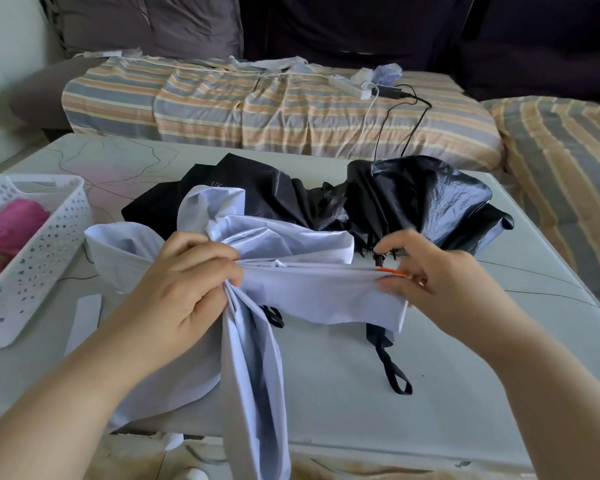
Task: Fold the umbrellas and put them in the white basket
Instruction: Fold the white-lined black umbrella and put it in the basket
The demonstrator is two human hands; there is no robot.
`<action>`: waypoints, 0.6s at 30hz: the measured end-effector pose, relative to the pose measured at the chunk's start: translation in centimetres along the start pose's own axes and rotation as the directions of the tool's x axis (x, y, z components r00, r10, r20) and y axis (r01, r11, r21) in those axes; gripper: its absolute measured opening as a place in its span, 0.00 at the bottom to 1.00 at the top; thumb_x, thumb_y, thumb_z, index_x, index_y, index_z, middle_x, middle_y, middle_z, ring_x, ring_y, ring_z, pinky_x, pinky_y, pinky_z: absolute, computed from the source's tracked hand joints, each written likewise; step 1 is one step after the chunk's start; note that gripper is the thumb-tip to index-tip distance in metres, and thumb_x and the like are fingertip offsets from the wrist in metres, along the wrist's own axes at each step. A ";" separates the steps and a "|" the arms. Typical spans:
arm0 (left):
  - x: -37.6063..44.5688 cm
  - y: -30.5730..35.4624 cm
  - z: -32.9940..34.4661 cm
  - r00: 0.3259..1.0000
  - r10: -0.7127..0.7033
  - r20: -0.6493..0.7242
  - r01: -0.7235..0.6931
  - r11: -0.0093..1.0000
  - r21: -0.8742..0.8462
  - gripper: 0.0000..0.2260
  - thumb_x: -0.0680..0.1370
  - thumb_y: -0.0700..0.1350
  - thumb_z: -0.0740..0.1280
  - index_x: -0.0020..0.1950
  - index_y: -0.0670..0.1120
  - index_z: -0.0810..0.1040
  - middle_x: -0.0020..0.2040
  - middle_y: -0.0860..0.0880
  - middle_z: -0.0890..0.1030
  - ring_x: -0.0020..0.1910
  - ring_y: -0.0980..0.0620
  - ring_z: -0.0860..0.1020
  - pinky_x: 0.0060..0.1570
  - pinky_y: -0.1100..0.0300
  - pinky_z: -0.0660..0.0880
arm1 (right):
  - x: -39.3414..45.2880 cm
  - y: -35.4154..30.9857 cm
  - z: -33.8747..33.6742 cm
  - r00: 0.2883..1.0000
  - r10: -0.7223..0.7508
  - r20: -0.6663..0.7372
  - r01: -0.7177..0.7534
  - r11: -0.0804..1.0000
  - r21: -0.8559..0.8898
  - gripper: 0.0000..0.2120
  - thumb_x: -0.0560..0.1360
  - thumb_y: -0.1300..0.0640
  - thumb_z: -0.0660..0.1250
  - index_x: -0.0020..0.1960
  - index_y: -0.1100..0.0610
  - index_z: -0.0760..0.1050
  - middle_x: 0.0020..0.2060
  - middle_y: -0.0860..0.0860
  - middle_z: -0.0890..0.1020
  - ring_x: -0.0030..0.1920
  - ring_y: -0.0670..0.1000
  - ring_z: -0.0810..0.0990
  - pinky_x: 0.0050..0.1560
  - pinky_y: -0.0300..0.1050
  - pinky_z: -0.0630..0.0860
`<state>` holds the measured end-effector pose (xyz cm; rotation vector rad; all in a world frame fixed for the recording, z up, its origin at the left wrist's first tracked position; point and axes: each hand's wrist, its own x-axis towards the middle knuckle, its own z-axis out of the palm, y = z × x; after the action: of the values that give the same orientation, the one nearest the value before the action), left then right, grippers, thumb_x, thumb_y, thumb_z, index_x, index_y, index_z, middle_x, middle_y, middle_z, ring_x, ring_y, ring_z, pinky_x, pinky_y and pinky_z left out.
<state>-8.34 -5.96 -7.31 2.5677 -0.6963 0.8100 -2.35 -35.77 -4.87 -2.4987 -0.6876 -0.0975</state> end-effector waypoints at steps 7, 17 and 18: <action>-0.1 1.0 0.7 0.998 0.051 0.038 -0.051 0.999 0.019 0.06 0.77 0.42 0.55 0.48 0.50 0.70 0.53 0.56 0.72 0.50 0.48 0.68 0.57 0.65 0.63 | -0.4 -2.5 0.1 0.985 0.081 0.154 -0.036 0.960 -0.278 0.11 0.69 0.41 0.69 0.50 0.40 0.76 0.43 0.40 0.78 0.45 0.43 0.74 0.40 0.35 0.65; -0.2 1.7 1.3 0.994 0.090 0.069 -0.091 0.996 0.011 0.11 0.82 0.48 0.51 0.51 0.49 0.72 0.55 0.53 0.73 0.52 0.48 0.69 0.55 0.55 0.68 | 0.7 -7.9 5.4 0.984 -0.106 0.142 0.125 0.984 -0.124 0.12 0.79 0.47 0.60 0.42 0.53 0.64 0.32 0.50 0.69 0.38 0.54 0.69 0.29 0.37 0.59; -0.2 1.7 1.2 0.994 0.081 0.073 -0.081 0.997 -0.001 0.11 0.82 0.48 0.52 0.51 0.49 0.72 0.55 0.53 0.73 0.52 0.48 0.69 0.56 0.56 0.68 | 0.6 -7.9 5.5 0.982 -0.111 0.154 0.126 0.987 -0.095 0.13 0.79 0.48 0.60 0.40 0.52 0.62 0.32 0.49 0.68 0.37 0.54 0.68 0.29 0.36 0.57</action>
<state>-8.86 -7.83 -8.03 2.5967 -0.8263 0.7457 -6.11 -26.87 -5.59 -2.5830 -0.9150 0.0095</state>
